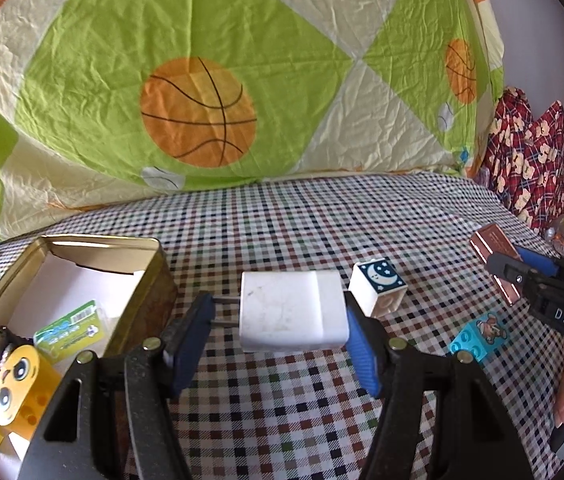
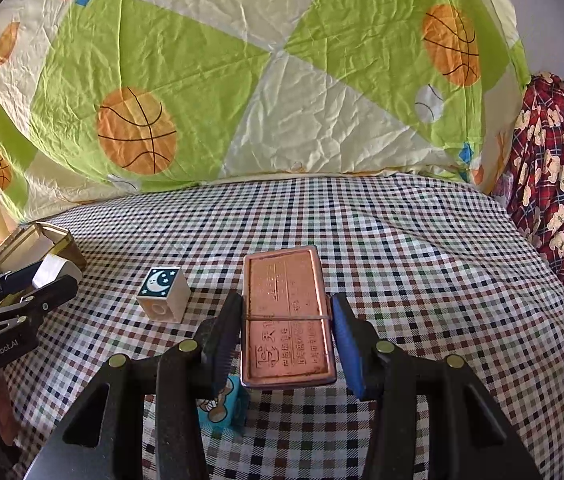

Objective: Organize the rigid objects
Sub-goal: 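Lift the charger with the left tool while the right tool carries the plaque toward the tin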

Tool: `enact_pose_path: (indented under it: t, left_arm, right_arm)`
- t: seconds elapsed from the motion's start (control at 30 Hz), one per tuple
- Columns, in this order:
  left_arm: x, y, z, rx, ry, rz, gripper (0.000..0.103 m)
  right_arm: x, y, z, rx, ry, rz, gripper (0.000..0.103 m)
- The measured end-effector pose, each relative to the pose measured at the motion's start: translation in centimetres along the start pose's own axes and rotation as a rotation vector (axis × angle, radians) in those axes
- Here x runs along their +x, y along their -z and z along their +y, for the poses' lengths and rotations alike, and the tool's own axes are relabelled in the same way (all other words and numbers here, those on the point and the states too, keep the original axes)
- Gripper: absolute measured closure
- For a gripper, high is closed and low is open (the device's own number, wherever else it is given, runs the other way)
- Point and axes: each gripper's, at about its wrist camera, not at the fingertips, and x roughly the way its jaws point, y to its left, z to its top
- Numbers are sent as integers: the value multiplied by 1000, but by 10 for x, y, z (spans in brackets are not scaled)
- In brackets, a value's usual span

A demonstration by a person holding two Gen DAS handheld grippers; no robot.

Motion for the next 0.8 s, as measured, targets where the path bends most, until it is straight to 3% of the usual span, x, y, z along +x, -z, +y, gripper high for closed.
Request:
enact_pose_path:
  t: [0.2,0.8]
  left_arm:
    - [-21,4,-3,16,-30,-81,40]
    - [-58,19,6,-25,-29,-202,40]
  right_arm:
    - [-8,2,4,19,-15,-38,56]
    - [-31,11,45,-25,-39,-128,56]
